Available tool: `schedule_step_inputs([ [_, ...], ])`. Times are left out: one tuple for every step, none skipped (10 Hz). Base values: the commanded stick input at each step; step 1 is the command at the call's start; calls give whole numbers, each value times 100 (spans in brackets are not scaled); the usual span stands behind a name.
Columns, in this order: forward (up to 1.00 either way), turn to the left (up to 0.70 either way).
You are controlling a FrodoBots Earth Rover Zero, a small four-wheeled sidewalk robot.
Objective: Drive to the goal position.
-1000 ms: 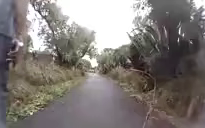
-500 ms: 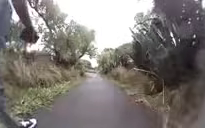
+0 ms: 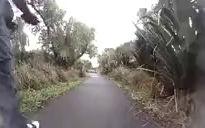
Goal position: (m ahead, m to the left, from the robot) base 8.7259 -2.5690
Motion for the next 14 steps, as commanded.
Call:
schedule_step_inputs([
  [85,0],
  [85,0],
  [85,0],
  [85,0],
  [85,0],
  [85,0],
  [85,0],
  [85,0],
  [85,0],
  [85,0],
  [85,0],
  [85,0],
  [85,0],
  [85,-4],
])
